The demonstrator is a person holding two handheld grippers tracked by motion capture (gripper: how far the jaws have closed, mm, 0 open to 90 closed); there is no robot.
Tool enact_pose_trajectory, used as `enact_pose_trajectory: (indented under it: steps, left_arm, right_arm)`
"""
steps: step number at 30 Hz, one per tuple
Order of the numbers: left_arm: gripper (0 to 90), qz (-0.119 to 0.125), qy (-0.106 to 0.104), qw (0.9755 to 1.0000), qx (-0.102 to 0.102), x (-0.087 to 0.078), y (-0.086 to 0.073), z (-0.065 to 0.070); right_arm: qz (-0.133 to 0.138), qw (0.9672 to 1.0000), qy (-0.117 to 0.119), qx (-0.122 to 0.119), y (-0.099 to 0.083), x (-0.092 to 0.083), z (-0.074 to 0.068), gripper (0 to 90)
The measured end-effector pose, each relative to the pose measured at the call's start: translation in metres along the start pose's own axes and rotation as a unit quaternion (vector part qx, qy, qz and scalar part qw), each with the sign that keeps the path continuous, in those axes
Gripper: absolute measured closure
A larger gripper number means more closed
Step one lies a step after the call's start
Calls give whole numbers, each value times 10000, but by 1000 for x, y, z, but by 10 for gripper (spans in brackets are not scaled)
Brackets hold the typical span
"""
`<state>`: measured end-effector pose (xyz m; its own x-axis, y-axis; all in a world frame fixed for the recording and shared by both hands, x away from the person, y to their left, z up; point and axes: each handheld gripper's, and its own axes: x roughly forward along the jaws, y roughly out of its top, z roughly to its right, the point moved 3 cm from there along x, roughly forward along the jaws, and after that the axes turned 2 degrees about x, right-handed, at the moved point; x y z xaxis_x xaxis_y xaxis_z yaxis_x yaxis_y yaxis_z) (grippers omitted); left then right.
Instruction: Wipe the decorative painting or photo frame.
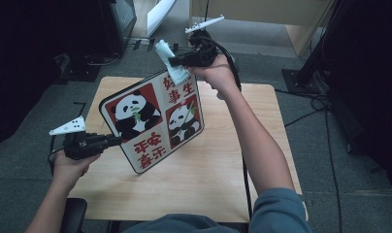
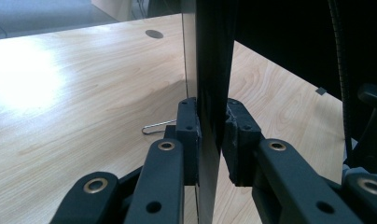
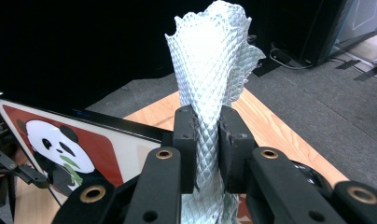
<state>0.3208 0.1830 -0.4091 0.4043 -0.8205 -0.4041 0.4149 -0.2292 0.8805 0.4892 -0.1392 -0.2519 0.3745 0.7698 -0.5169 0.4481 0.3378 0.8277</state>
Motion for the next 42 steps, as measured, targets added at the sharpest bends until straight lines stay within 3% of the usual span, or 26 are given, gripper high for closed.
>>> enact_pose_trajectory:
  steps: [17, 26, 29, 32, 42]
  left_arm:
    - [783, 7, -25, 10000, -6, 0, 0, 0]
    - [784, 7, -31, 10000, 7, 0, 0, -1]
    - [784, 1, -24, 10000, 6, 0, 0, -1]
    - [785, 1, -25, 10000, 6, 0, 0, -1]
    - [785, -16, -34, 10000, 29, 0, 0, -1]
  right_arm:
    - [53, 9997, -224, 123, -5, -16, 20, 796]
    - [360, 9992, 74, 178, -17, -26, 42, 800]
    - [549, 9985, 41, 7, -21, -28, 48, 801]
    - [599, 9982, 37, 34, -23, -30, 53, 801]
    - [437, 9989, -150, 63, -32, -35, 66, 801]
